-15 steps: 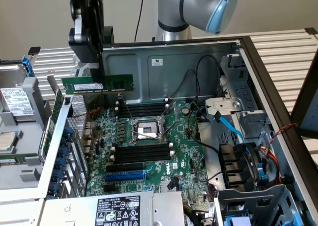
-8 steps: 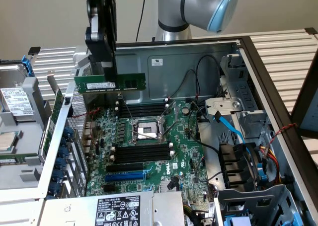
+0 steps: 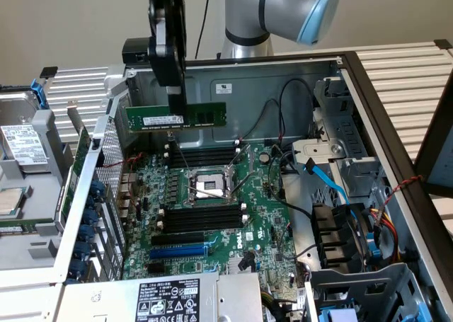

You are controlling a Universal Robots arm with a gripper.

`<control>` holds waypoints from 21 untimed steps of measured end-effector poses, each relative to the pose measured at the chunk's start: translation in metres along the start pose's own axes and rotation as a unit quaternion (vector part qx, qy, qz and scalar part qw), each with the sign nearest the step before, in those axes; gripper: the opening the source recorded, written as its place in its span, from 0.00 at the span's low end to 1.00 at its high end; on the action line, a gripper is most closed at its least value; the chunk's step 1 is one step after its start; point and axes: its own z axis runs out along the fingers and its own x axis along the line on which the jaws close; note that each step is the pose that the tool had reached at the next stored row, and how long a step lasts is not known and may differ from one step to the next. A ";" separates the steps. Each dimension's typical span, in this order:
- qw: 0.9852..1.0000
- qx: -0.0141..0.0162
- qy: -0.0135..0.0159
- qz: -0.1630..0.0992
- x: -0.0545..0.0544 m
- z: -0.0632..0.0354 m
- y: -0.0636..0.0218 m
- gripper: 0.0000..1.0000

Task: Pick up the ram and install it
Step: 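Pick up the ram and move it above insertion slot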

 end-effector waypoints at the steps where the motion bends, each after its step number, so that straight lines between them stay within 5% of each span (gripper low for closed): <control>1: 1.000 0.000 0.000 -0.001 0.000 0.0000 -0.0027 0.12; 9: 1.000 0.000 0.001 -0.004 -0.006 -0.0002 -0.0206 0.12; 21: 1.000 0.000 0.004 -0.004 -0.022 -0.0006 -0.0273 0.12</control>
